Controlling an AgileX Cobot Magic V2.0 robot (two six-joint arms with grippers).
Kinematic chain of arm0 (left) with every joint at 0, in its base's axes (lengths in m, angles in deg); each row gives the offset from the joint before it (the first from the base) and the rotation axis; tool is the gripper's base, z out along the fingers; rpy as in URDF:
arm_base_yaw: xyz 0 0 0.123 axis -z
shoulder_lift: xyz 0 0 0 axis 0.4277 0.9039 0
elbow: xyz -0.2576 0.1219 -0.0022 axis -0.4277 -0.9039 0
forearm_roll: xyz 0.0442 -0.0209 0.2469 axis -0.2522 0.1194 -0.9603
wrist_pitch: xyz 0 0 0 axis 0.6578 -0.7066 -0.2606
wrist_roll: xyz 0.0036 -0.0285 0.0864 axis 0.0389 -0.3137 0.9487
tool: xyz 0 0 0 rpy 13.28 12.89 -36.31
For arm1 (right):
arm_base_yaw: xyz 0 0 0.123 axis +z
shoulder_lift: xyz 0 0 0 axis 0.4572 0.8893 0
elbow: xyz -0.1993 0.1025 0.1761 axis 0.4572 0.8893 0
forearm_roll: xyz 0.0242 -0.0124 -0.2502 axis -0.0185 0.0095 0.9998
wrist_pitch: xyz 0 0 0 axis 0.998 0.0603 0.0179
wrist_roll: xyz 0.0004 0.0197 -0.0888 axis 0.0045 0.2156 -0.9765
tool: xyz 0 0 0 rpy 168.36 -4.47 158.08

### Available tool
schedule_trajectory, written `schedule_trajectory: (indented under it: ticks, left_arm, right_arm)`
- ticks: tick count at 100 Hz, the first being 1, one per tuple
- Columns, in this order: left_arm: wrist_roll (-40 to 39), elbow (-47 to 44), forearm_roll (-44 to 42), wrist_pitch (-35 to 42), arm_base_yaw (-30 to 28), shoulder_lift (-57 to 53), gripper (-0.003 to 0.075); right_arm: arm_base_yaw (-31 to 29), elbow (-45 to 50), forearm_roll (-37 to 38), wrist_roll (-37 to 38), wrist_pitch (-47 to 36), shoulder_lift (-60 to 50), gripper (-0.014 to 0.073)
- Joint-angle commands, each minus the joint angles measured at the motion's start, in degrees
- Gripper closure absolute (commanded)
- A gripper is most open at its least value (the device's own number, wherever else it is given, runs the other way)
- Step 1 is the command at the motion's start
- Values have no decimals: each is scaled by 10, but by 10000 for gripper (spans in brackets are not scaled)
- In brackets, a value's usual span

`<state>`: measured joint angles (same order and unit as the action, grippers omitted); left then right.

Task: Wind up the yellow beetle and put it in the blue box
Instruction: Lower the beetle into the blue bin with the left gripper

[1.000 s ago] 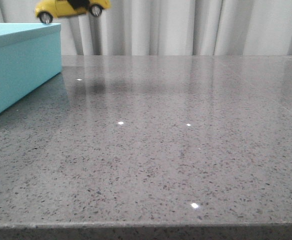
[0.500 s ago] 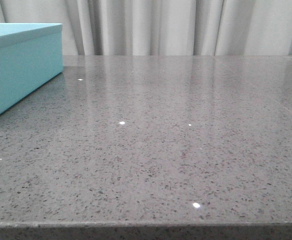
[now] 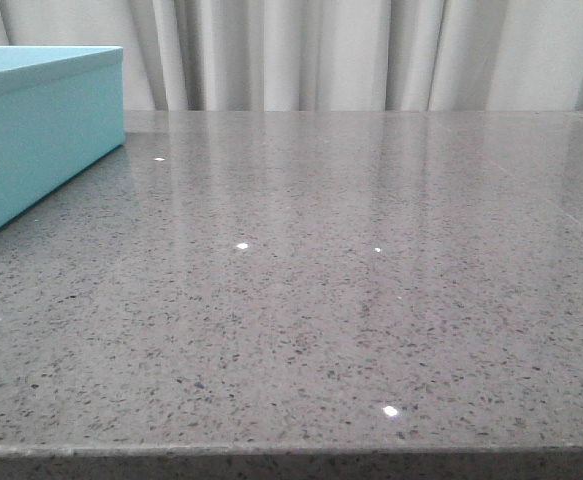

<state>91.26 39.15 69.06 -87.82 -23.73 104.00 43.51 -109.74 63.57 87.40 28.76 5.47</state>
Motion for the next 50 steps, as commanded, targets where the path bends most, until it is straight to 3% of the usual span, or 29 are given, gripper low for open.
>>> schedule_trajectory:
  ticks: [1, 50]
  left_arm:
    - [-7, -13, 6, 45, -1, -18, 622]
    - [-7, -51, 5, 78, -1, 39, 556]
  right_arm:
    - [-1, -14, 4, -5, -42, -1, 25]
    - [-1, -14, 4, -5, -41, -1, 25]
